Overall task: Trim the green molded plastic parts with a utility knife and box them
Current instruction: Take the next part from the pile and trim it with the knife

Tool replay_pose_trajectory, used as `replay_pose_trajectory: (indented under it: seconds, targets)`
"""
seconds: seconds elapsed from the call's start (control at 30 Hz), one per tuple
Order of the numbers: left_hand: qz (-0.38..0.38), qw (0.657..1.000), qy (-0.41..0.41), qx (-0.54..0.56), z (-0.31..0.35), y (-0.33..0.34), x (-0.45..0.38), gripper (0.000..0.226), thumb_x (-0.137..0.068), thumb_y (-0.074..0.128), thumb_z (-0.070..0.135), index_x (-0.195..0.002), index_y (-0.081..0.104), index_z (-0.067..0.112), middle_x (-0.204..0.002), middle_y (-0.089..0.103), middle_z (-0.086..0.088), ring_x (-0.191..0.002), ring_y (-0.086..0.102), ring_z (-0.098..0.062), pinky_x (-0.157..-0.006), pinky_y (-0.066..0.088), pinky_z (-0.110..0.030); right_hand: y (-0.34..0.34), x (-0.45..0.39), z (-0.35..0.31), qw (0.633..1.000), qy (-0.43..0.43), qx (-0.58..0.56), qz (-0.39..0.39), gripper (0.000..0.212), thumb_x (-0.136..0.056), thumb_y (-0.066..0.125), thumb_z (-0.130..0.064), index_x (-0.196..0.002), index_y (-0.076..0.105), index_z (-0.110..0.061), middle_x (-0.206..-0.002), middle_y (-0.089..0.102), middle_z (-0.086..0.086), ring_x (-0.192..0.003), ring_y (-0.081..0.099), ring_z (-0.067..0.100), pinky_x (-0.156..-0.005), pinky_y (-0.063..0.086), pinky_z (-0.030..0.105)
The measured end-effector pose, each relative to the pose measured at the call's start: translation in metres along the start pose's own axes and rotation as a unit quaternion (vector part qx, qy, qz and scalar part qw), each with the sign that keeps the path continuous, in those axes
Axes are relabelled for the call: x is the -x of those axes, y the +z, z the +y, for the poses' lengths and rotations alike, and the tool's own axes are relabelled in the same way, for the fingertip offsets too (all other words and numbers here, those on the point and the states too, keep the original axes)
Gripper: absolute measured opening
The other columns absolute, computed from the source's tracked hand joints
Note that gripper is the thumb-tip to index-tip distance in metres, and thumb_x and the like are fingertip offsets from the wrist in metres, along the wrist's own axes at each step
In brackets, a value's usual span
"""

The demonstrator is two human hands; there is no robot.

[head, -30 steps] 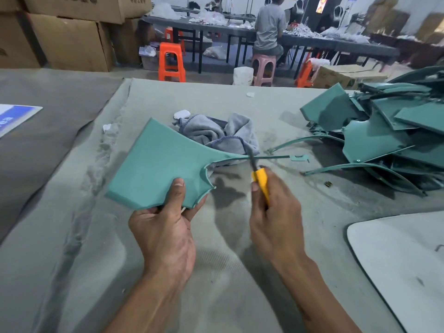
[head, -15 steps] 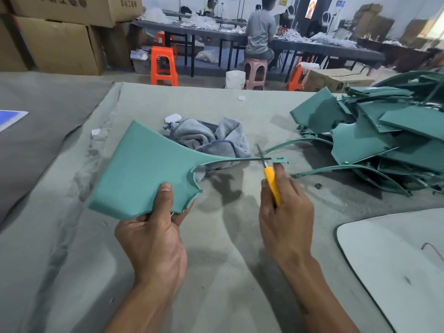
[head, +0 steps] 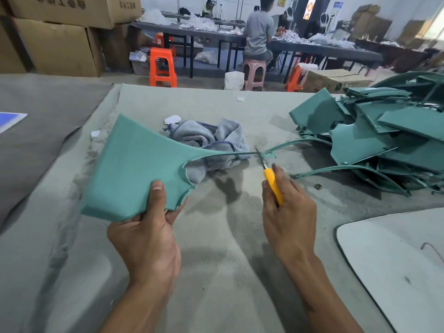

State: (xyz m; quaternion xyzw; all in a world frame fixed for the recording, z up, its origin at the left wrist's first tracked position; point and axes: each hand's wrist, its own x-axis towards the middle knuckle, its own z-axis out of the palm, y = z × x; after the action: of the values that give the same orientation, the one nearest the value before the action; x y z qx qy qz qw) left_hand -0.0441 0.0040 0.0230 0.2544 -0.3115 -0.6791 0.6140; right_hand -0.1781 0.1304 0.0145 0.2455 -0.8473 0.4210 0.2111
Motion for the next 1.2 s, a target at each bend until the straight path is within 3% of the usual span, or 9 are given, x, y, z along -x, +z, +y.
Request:
replay_pose_trajectory:
  seconds: [0.17, 0.33, 0.43, 0.57, 0.73, 0.87, 0.93, 1.0, 1.2]
  targets:
    - [0.005, 1.000, -0.019, 0.006, 0.000, 0.003, 0.002, 0.019, -0.093, 0.070, 0.004, -0.094, 0.079, 0.020, -0.109, 0.078, 0.002, -0.101, 0.074, -0.023, -0.076, 0.063, -0.042, -0.001, 0.000, 0.000, 0.999, -0.028, -0.002, 0.017, 0.044, -0.100, 0.069, -0.020, -0.144, 0.063, -0.017, -0.105, 0.073, 0.007, -0.081, 0.064, 0.023, -0.073, 0.055, 0.037]
    - [-0.002, 0.998, -0.059, 0.021, -0.004, 0.009, 0.017, 0.017, -0.092, 0.069, 0.002, -0.093, 0.078, 0.016, -0.102, 0.079, 0.002, -0.093, 0.075, -0.019, -0.071, 0.063, -0.041, 0.014, 0.016, -0.019, 0.994, -0.079, -0.067, -0.045, 0.034, -0.104, 0.063, -0.026, -0.135, 0.067, -0.012, -0.108, 0.073, 0.000, -0.086, 0.061, 0.007, -0.078, 0.040, 0.012]
    - [0.000, 0.997, -0.074, 0.014, -0.005, 0.011, 0.025, 0.015, -0.090, 0.070, 0.005, -0.103, 0.074, 0.010, -0.100, 0.079, -0.001, -0.091, 0.075, -0.020, -0.071, 0.063, -0.044, 0.016, 0.022, -0.023, 0.989, -0.096, -0.062, -0.092, 0.027, -0.106, 0.053, -0.034, -0.122, 0.067, -0.018, -0.086, 0.061, -0.016, -0.071, 0.054, -0.002, -0.068, 0.036, 0.007]
    - [0.016, 0.997, -0.073, 0.037, -0.001, 0.010, 0.019, 0.019, -0.090, 0.070, 0.005, -0.107, 0.073, 0.012, -0.102, 0.079, 0.001, -0.092, 0.075, -0.019, -0.068, 0.063, -0.038, 0.011, 0.009, -0.010, 0.997, -0.051, -0.058, -0.029, 0.013, -0.107, 0.057, -0.028, -0.108, 0.067, -0.019, -0.070, 0.049, -0.017, -0.062, 0.050, 0.000, -0.058, 0.034, 0.012]
    - [0.036, 0.997, -0.062, 0.040, -0.002, 0.006, 0.012, 0.014, -0.091, 0.070, 0.005, -0.102, 0.074, 0.013, -0.105, 0.079, -0.001, -0.093, 0.076, -0.019, -0.071, 0.063, -0.038, -0.005, -0.005, 0.005, 0.998, -0.039, 0.017, 0.049, 0.032, -0.105, 0.061, -0.023, -0.130, 0.069, -0.004, -0.103, 0.072, 0.010, -0.081, 0.065, 0.023, -0.075, 0.043, 0.022]
    - [0.050, 0.997, -0.049, 0.041, -0.005, 0.006, 0.012, 0.012, -0.093, 0.070, 0.007, -0.095, 0.077, 0.015, -0.104, 0.079, 0.001, -0.093, 0.076, -0.020, -0.072, 0.063, -0.038, -0.002, 0.001, -0.010, 0.991, -0.093, -0.060, 0.074, 0.024, -0.104, 0.058, -0.032, -0.111, 0.069, -0.012, -0.085, 0.062, -0.011, -0.071, 0.053, 0.004, -0.071, 0.036, 0.008]
    - [0.041, 0.998, -0.032, 0.039, -0.005, 0.004, 0.011, 0.014, -0.092, 0.072, 0.008, -0.090, 0.081, 0.019, -0.101, 0.079, 0.004, -0.091, 0.076, -0.017, -0.071, 0.063, -0.038, 0.000, 0.003, -0.013, 0.987, -0.013, -0.149, 0.062, 0.030, -0.100, 0.057, -0.051, -0.102, 0.064, -0.022, -0.073, 0.055, -0.012, -0.064, 0.055, 0.010, -0.066, 0.046, 0.019]
    - [0.016, 1.000, 0.003, 0.012, -0.004, 0.003, 0.014, 0.021, -0.087, 0.075, 0.011, -0.090, 0.083, 0.030, -0.100, 0.079, 0.006, -0.089, 0.076, -0.015, -0.070, 0.062, -0.038, 0.000, 0.000, -0.015, 0.944, 0.139, -0.294, 0.048, 0.040, -0.093, 0.064, -0.061, -0.100, 0.062, -0.021, -0.069, 0.056, -0.002, -0.057, 0.055, 0.022, -0.056, 0.052, 0.039]
    - [-0.100, 0.988, 0.065, -0.094, -0.008, -0.003, 0.039, 0.034, -0.072, 0.077, 0.010, -0.094, 0.080, 0.036, -0.094, 0.078, 0.012, -0.083, 0.074, -0.009, -0.071, 0.063, -0.045, -0.012, -0.018, -0.014, 0.788, 0.291, -0.541, 0.042, 0.018, -0.099, 0.073, -0.028, -0.081, 0.074, -0.031, -0.093, 0.078, 0.010, -0.045, 0.044, 0.016, -0.042, 0.039, 0.027]
